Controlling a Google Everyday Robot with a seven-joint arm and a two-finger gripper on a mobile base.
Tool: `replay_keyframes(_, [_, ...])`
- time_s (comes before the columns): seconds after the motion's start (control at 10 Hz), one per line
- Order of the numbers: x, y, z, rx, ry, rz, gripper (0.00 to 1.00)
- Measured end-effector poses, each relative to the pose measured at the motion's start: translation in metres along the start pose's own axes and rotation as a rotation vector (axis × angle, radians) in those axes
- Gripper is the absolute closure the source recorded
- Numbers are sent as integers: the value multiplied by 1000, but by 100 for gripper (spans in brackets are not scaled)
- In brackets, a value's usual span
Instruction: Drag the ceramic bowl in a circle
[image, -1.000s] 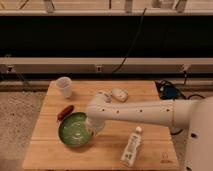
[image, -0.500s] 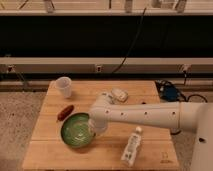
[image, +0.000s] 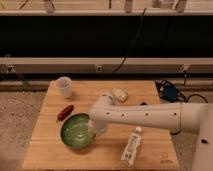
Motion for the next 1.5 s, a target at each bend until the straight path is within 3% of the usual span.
replay_keyframes(1.5, [-3,-6,-1,27,2,54,100])
